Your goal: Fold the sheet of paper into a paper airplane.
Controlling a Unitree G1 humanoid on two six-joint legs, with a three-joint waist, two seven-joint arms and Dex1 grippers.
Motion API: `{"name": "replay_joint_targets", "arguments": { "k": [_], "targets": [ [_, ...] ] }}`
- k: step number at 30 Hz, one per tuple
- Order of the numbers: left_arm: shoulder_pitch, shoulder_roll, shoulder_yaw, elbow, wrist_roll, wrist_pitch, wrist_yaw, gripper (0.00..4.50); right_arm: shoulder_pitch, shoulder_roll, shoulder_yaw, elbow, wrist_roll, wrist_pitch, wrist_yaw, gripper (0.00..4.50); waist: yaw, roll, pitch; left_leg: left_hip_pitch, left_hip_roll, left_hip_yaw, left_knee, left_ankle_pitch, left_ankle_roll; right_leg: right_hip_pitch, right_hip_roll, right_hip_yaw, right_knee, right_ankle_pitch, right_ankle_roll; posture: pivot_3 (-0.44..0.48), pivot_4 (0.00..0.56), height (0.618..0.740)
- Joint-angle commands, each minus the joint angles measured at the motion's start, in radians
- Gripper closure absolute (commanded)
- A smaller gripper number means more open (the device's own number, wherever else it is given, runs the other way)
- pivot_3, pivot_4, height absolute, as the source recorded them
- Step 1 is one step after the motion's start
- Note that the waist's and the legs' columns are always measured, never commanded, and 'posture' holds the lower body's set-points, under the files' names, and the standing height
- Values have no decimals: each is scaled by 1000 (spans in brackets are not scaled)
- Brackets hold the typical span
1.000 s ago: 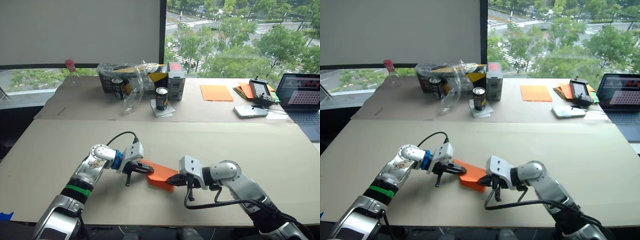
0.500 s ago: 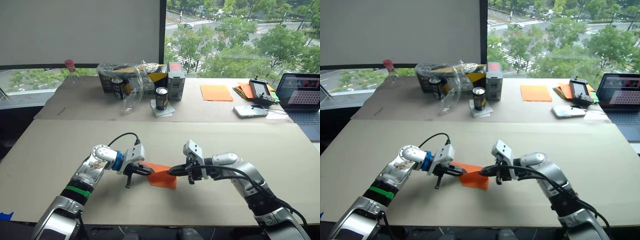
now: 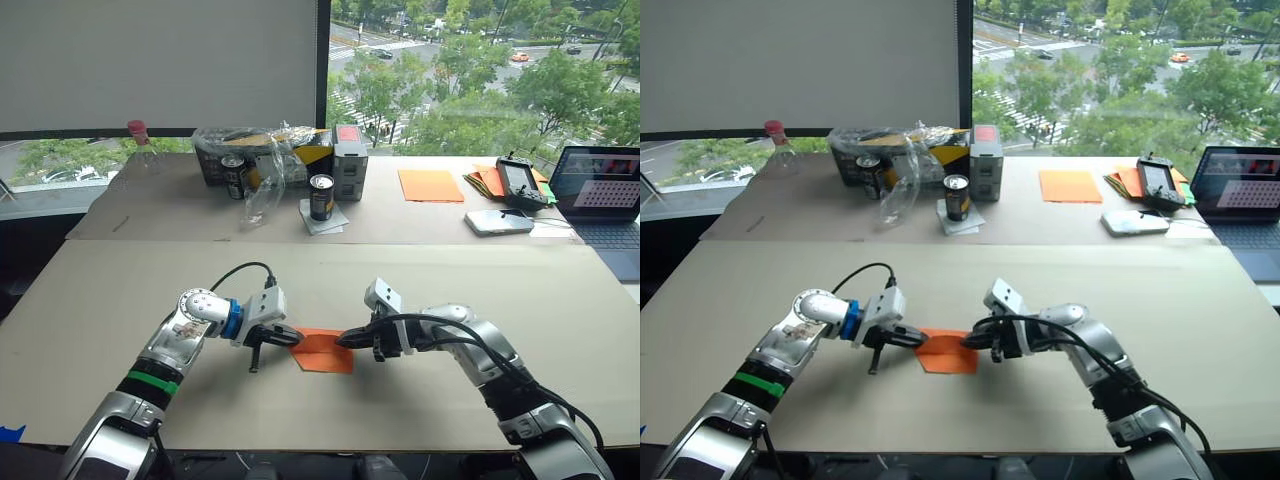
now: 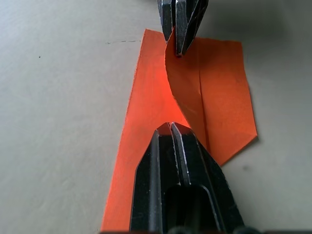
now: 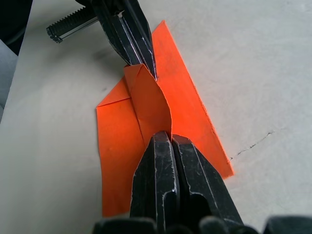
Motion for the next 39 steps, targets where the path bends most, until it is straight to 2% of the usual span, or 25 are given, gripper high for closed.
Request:
{"name": "replay_joint_targets", "arguments": {
  "k": [1,3,8,13,15,24,31,34,39],
  "targets": [
    [8,-4,60,-8,-42,50,31,4500,-18,11,1,36,-34,-45,-15,4434,-1,0,0,0,0,0,0,0,0,0,0,0,0,0,0,0,150,732],
    [0,-18,108,-40,-101,100,40,4500,-20,20,3,49,-46,-56,-22,4434,-1,0,0,0,0,0,0,0,0,0,0,0,0,0,0,0,150,732],
    [-8,-21,169,-83,-158,158,58,4500,-20,34,16,70,-82,-84,-44,4434,-4,0,0,0,0,0,0,0,0,-1,0,0,1,0,0,0,150,732],
    [53,-10,137,-188,-187,202,20,4500,-10,45,26,68,-97,-84,-48,4434,-7,0,0,1,1,0,0,0,0,0,0,0,2,0,0,0,150,732],
    [72,-7,120,-204,-181,209,11,4500,-8,45,31,67,-103,-86,-47,4434,-10,0,0,2,1,0,0,0,0,0,0,0,2,0,0,0,150,732],
    [57,-45,84,-74,-94,110,71,4500,5,32,24,34,-95,-67,-55,4434,-10,0,0,3,1,0,0,0,0,0,1,0,2,0,0,0,150,732],
    [112,-50,38,-76,-51,80,70,4500,27,21,-12,-35,-66,-6,-93,4434,-3,0,0,2,1,0,0,0,0,0,0,0,2,0,0,0,150,732],
    [117,-55,34,-76,-53,79,71,4500,50,-2,-35,-116,-36,39,-90,3627,0,0,0,2,1,0,0,0,0,0,0,0,2,0,0,0,150,732],
    [118,-58,31,-77,-54,79,71,4500,93,1,-119,-270,28,87,-152,1898,3,0,0,1,0,0,0,0,0,0,0,0,1,0,0,0,150,732]
  ]
}}
